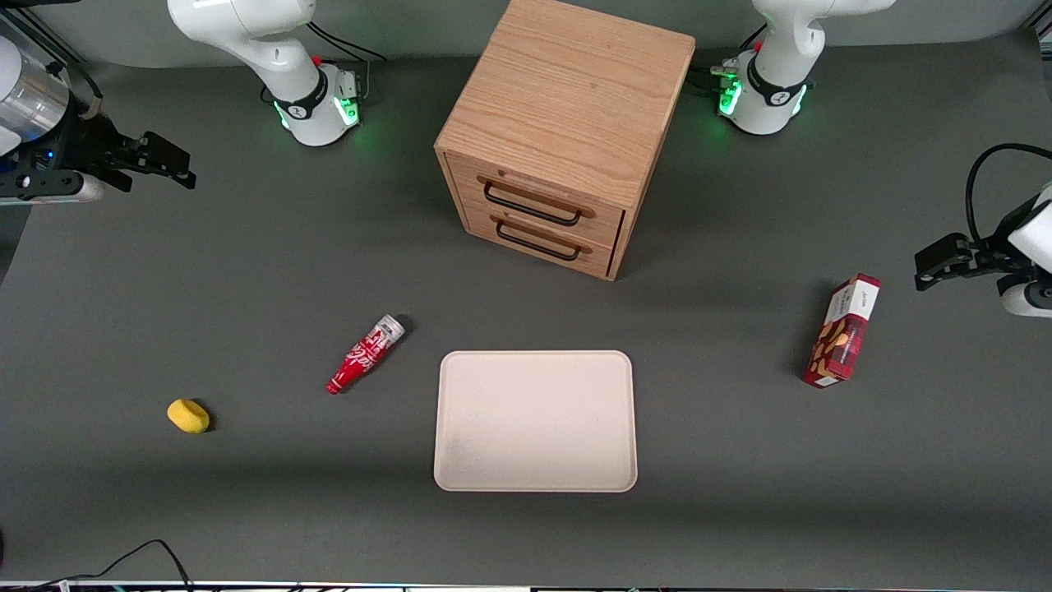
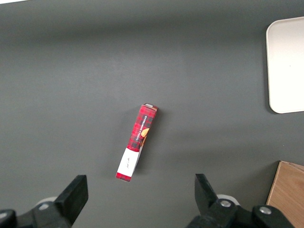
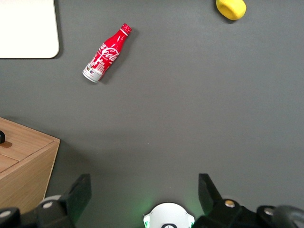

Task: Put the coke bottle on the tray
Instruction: 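Move the open right gripper down over the red Coca-Cola bottle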

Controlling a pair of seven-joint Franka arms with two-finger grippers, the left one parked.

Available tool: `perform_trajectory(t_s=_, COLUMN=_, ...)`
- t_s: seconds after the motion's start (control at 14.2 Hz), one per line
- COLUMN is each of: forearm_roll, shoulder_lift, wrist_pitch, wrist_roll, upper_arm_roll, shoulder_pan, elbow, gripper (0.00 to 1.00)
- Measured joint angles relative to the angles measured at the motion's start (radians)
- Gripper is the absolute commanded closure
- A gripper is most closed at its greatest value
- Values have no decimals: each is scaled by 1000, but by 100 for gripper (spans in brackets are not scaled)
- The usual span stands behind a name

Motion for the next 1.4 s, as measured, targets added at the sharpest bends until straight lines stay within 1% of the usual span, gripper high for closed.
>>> perform_trajectory(t_s=0.42, forearm_roll=2, shoulder_lift=18, wrist_pitch=0, wrist_roll=15, upper_arm_roll=5, shoulder_pan=2, elbow=18, gripper=0)
perform_trajectory(t_s=0.63, forearm_roll=2, shoulder_lift=49, wrist_pitch=0, wrist_roll=78, upper_arm_roll=22, shoulder_pan=13, elbow=21, gripper=0)
perform_trajectory(t_s=0.77, forearm_roll=4, shoulder_lift=82, wrist_pitch=2, wrist_roll=113, upper_arm_roll=47, shoulder_pan=15, elbow=34, gripper=0)
perform_trajectory(t_s=0.91, forearm_roll=7, shoulder_lift=143, wrist_pitch=8, wrist_roll=182, upper_arm_roll=83, shoulder_pan=17, elbow=73, gripper=0)
perform_trajectory(t_s=1.19, forearm_roll=17, shoulder_lift=321, wrist_pitch=17, wrist_roll=354, upper_arm_roll=158, shoulder_pan=24, elbow=190, gripper=0)
perform_trajectory(t_s=1.4, forearm_roll=19, shoulder_lift=433, wrist_pitch=97, wrist_roll=495, upper_arm_roll=184, shoulder_pan=27, elbow=222, gripper=0)
